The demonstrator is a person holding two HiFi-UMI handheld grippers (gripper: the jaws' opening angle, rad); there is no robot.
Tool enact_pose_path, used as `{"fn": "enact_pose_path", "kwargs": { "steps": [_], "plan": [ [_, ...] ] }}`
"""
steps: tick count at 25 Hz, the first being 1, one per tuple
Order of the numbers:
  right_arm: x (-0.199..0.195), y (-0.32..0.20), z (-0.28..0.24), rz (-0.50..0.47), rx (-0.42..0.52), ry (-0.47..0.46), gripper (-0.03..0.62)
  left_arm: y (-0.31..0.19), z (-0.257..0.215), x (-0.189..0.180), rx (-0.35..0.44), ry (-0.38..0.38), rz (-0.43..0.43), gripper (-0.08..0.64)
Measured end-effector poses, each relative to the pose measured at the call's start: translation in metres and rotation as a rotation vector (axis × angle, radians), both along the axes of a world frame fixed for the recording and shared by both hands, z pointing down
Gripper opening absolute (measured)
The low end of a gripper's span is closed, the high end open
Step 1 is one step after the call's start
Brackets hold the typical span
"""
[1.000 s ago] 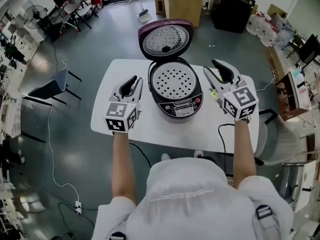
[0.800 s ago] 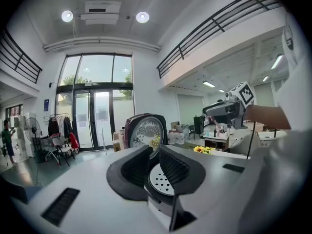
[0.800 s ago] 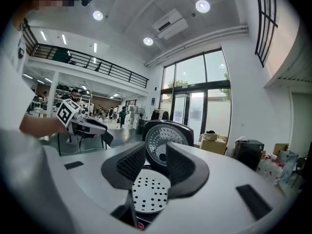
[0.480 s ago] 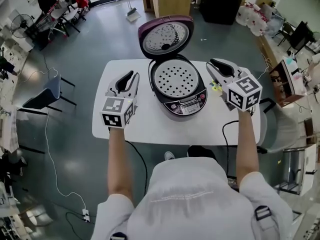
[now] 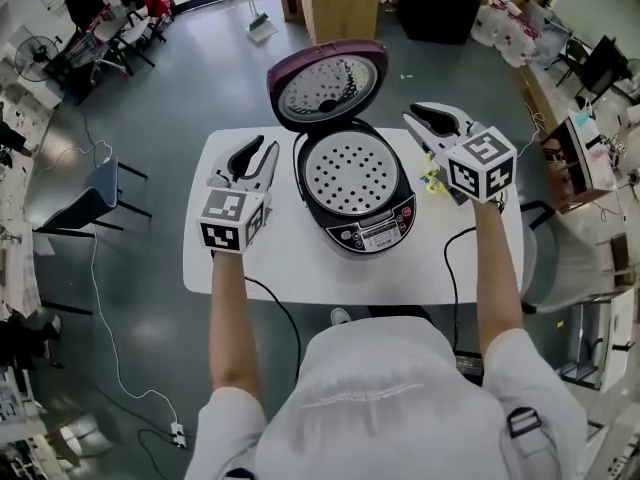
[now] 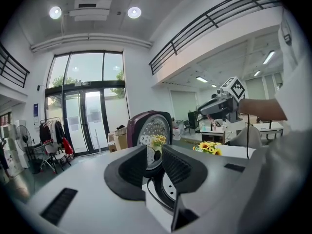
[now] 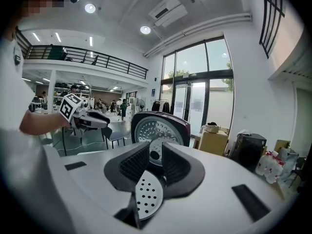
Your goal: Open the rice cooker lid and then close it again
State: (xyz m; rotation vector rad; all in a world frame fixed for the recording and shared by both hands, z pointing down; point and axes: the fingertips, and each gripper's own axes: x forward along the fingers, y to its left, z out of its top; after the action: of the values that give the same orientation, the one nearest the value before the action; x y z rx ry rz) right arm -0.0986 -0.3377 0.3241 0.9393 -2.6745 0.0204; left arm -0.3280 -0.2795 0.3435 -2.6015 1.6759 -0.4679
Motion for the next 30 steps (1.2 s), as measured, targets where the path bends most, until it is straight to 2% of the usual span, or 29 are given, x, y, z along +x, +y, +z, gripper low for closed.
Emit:
{"fn": "enact_pose_path", "kwargs": {
  "steps": [6, 11, 18, 21, 27, 30],
  "plan": [
    [-0.003, -0.052, -0.001, -0.024, 0.045, 0.042, 0.103, -0.046, -0.011, -0.007, 0.02, -0.036, -0.016, 0.146],
    [-0.008, -0.095, -0.005, -0.074, 0.089, 0.071, 0.201, -0.078, -0.023, -0.007, 0.034, -0.101, 0.015, 0.194],
    [-0.023, -0.136, 0.005, -0.175, 0.103, 0.123, 0.246, -0.109, -0.022, -0.003, 0.017, -0.165, 0.058, 0.268],
    [-0.033, -0.145, 0.012, -0.223, 0.106, 0.142, 0.273, -0.119, -0.018, -0.005, 0.003, -0.176, 0.056, 0.272],
    [-0.052, -0.151, 0.015, -0.307, 0.133, 0.169, 0.273, -0.128, -0.015, 0.003, -0.011, -0.168, 0.089, 0.272],
    [-0.057, -0.152, 0.014, -0.321, 0.142, 0.173, 0.248, -0.128, -0.013, 0.007, -0.015, -0.183, 0.096, 0.255]
  ]
}}
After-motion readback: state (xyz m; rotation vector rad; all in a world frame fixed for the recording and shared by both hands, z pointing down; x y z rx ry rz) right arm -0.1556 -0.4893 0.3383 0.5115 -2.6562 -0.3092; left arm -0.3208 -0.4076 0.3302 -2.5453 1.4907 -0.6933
